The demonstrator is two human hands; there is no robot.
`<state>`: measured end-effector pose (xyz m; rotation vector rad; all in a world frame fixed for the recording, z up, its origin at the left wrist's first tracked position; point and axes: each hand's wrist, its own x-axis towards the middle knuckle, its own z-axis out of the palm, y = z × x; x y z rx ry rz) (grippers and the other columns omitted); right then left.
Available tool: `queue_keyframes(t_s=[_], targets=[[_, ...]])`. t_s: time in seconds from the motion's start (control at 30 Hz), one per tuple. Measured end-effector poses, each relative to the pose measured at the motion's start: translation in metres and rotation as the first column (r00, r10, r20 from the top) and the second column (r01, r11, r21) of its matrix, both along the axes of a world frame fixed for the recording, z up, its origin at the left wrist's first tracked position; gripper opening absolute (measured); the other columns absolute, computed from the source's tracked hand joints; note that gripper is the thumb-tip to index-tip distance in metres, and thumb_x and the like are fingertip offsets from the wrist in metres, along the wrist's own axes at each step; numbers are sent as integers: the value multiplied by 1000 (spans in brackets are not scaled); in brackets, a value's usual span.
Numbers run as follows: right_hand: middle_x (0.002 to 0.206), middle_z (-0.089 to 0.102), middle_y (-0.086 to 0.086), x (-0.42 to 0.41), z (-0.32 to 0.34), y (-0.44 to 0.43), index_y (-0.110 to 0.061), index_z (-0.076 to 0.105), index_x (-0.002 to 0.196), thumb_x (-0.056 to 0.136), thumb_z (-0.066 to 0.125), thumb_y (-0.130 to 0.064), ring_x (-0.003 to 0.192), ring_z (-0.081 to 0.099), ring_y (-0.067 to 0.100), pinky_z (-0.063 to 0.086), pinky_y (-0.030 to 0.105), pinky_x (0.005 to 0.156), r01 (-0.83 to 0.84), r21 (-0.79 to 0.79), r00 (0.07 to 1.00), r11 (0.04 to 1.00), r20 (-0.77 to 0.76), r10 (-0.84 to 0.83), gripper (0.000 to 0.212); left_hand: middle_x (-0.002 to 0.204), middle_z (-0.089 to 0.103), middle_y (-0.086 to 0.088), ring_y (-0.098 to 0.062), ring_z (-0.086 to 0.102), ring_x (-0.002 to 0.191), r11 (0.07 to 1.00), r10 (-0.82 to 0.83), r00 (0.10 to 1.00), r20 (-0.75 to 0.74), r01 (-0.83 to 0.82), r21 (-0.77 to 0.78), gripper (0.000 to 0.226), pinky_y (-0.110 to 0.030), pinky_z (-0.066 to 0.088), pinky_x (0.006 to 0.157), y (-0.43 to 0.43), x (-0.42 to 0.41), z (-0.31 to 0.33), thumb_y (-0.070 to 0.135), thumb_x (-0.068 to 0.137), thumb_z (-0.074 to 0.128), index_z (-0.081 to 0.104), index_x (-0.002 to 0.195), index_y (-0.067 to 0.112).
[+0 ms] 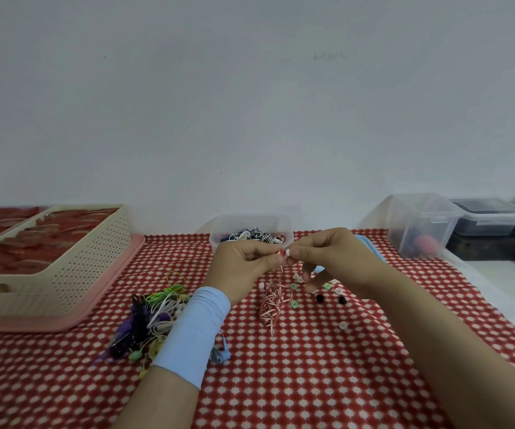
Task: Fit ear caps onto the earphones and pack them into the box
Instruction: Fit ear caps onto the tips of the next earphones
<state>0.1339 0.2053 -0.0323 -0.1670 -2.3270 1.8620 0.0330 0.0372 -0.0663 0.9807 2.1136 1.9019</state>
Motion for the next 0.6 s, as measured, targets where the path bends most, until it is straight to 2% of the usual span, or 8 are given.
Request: queue_keyframes(t_s=[0.17,0.27,0.37,0.5,0.6], targets=[[98,78,11,0,1,2,-12,82,100,90,74,-15,63,60,16,60,33,60,-48,-14,998,999,33,48,13,87,78,-2,-8,72,78,1000,-10,1000,-23,10,2,20,-16,54,74,-1,3,2,5,83,74,78,98,16],[99,77,14,0,1,2,-10,81,100,91,72,-13,62,60,16,60,34,60,-37,-39,999,999,19,38,13,81,77,-4,-8,71,74,1000,-12,1000,-26,12,14,21,-17,53,73,0,3,2,6,83,74,77,94,23],[102,75,18,0,0,1,-6,80,99,93,70,-11,62,60,18,59,34,57,-25,-97,1000,995,15,27,13,77,76,-1,-9,70,72,1000,-15,1000,-19,15,20,19,-19,54,74,0,2,1,6,83,74,77,95,22],[96,76,16,-1,-1,0,-5,80,98,92,70,-11,63,61,20,59,33,56,-17,-117,999,993,32,21,13,80,77,-2,-13,70,76,1000,-30,999,-20,30,5,20,-25,56,81,0,1,-2,8,84,74,77,100,19],[91,76,14,-1,-2,0,-6,81,94,91,71,-10,62,61,19,58,33,55,-14,-143,999,990,41,20,11,77,76,-1,-10,68,73,999,-43,999,-11,43,1,20,-21,54,79,0,1,-2,7,85,72,77,103,15]])
